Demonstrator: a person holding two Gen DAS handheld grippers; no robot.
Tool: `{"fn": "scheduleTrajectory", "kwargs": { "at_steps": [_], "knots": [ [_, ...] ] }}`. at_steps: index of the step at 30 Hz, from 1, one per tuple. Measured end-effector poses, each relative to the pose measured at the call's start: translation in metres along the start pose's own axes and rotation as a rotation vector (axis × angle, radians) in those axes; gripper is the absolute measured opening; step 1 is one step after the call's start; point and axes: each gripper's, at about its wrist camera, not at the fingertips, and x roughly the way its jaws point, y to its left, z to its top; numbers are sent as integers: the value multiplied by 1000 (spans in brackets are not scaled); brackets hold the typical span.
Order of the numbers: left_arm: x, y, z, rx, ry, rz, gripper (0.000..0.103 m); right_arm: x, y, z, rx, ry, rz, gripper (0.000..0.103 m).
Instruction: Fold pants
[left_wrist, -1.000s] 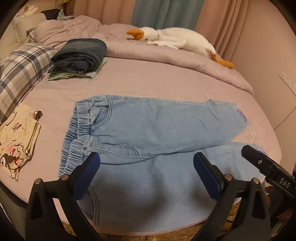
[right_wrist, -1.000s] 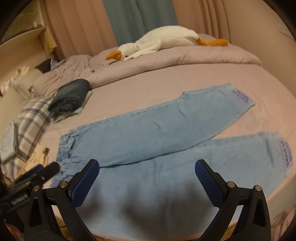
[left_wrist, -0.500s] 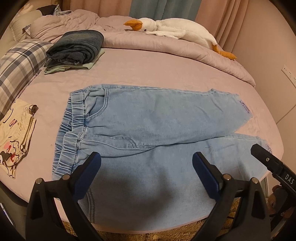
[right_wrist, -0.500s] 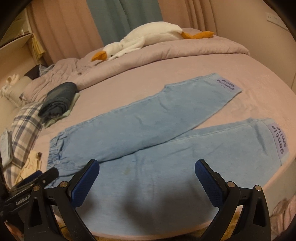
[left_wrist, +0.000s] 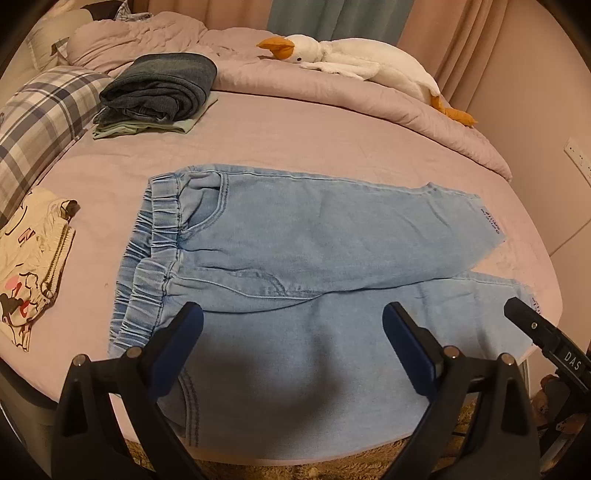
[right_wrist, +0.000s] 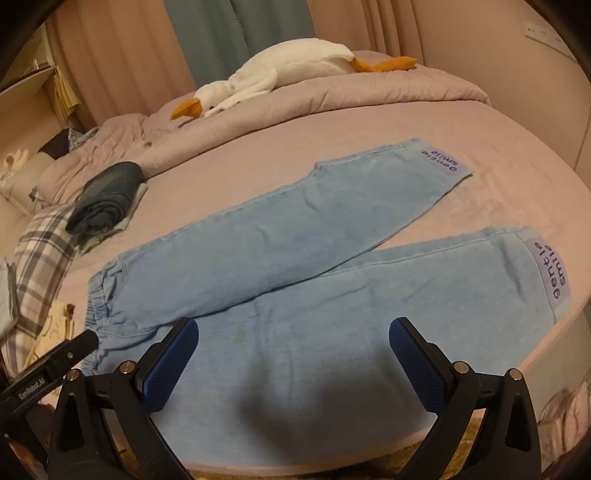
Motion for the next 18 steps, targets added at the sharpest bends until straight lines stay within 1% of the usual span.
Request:
{"fn": "scheduleTrajectory", "kwargs": {
  "at_steps": [12,18],
  "knots": [
    [0,9,-1,-31,-1,-5,96,0,-5,-3,13,12,-9,103],
    [-2,13,-2,-40,-6,7,96,1,-7,-4,22,17,-12,103]
  ]
}}
